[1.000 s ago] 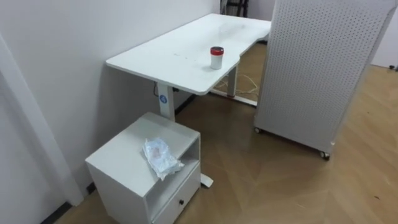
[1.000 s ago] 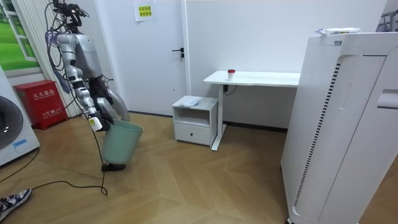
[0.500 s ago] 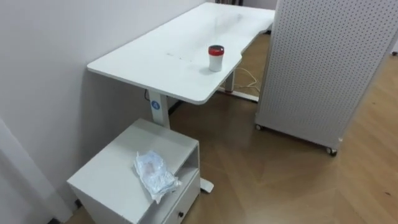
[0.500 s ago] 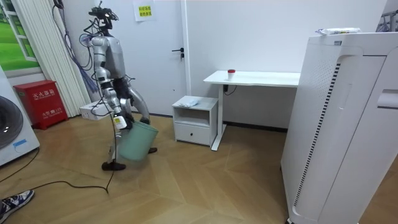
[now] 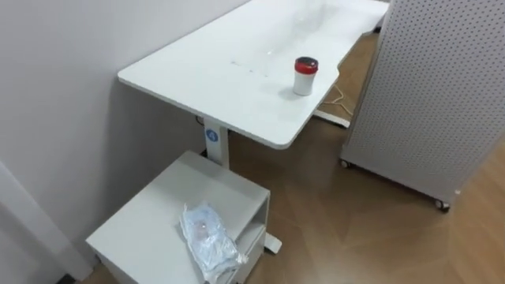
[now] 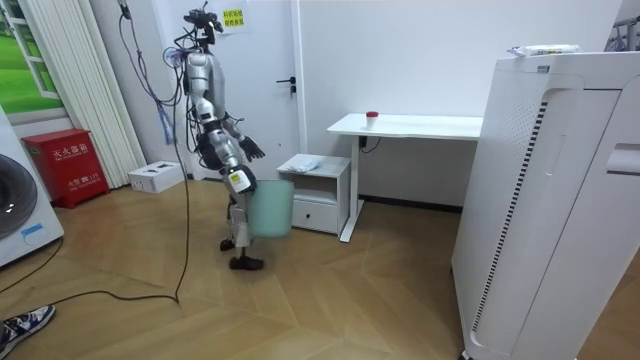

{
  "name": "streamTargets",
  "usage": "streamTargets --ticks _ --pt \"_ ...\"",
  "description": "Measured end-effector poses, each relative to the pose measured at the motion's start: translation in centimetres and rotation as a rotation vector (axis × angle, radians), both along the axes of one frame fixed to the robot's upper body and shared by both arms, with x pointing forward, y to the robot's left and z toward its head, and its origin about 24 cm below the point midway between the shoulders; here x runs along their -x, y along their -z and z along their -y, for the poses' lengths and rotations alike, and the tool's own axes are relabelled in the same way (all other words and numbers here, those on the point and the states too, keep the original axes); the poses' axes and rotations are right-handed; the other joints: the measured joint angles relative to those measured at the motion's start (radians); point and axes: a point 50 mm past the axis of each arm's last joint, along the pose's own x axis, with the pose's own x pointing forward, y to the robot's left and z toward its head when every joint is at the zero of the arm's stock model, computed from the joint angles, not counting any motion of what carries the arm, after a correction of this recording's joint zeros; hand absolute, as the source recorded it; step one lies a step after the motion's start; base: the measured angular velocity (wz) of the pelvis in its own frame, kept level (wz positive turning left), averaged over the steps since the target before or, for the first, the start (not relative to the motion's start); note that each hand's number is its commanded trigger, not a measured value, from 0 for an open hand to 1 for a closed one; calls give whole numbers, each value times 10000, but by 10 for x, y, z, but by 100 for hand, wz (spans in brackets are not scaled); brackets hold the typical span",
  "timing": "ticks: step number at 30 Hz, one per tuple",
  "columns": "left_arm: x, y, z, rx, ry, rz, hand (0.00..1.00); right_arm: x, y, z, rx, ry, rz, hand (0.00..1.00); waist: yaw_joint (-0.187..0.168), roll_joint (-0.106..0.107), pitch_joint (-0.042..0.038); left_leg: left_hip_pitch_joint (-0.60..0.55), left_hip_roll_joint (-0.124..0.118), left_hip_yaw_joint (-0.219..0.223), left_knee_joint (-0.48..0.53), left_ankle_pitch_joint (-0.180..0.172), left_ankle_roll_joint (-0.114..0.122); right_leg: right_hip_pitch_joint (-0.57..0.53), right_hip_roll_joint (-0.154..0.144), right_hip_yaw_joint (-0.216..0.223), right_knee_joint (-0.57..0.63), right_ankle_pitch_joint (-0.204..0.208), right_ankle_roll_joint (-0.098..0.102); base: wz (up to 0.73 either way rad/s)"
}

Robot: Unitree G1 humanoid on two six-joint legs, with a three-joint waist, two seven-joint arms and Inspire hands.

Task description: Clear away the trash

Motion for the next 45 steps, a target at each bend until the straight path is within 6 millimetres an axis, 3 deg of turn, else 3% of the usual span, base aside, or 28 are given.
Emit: streamTargets --ticks 1,2,5,7,9,11,14,18,20,21,24,32,42,45 --pt "-5 -2 2 -106 90 303 0 4 1 -1 -62 227 -16 100 -80 10 -34 82 86 -14 0 -86 -153 88 145 64 -275 751 -34 35" --pt "-7 -4 3 -159 124 539 0 3 1 -1 -54 257 15 100 -35 74 -73 97 178 -53 56 -119 -238 208 325 33 -342 752 -93 16" --pt "-14 -8 4 -502 90 982 0 -14 -2 -3 33 -59 502 100 -163 249 -21 -111 298 -247 226 -118 -339 165 448 20 -390 707 -235 -7" --pt "-29 -14 5 -793 220 1568 0 -22 -4 -4 67 -184 607 100 -166 220 -1 -286 308 -305 233 -114 -348 -55 518 23 -356 688 -262 -2" --pt "-51 -24 8 -1045 431 2328 0 -32 -6 -5 54 -326 781 100 -171 156 57 -602 294 -305 277 -143 -406 -436 510 56 -189 687 -270 0" --pt "-76 -37 13 -1280 580 3254 0 -47 -10 -8 47 -602 1078 100 -164 71 194 -1065 299 -294 535 -153 -409 -916 457 163 -5 733 -294 -6" --pt "-102 -52 19 -1632 818 4136 0 -57 -13 -8 -4 -590 1285 100 -259 81 259 -1733 300 -327 955 -276 -310 -1506 363 196 367 765 -280 3" --pt "-117 -65 19 -2199 675 5017 0 -75 -21 -9 114 -763 1894 100 -406 149 368 -2535 337 -272 1592 -396 -221 -2309 353 474 867 792 -276 -6" --pt "-128 -74 25 -2472 950 5474 0 -91 -31 -6 418 -1075 2430 100 -443 203 490 -3165 352 -225 2026 -433 -181 -2969 252 498 1282 818 -325 -3" --pt "-132 -76 27 -2504 1017 5604 0 -94 -33 -5 482 -1080 2541 100 -463 205 502 -3348 356 -215 2138 -440 -169 -3167 215 489 1417 811 -337 4" --pt "-149 -89 35 -2782 1124 6228 0 -113 -44 -4 639 -966 3162 100 -488 252 561 -4333 605 -228 3123 -677 -174 -4071 232 452 2171 690 -533 -4" --pt "-171 -110 40 -3468 898 7254 0 -137 -59 -10 723 -1135 4131 100 -751 359 653 -5803 889 -271 4324 -885 -249 -5469 273 473 3027 536 -849 -6" --pt "-176 -118 44 -3974 753 7803 0 -153 -70 -19 830 -1240 4672 100 -1182 273 675 -6711 821 -289 4618 -838 -341 -6474 214 536 3474 472 -1011 1" --pt "-180 -121 45 -4108 776 7863 0 -157 -72 -25 779 -1564 4791 100 -1277 120 744 -6808 820 -266 4628 -834 -354 -6625 224 589 3550 462 -1031 0"
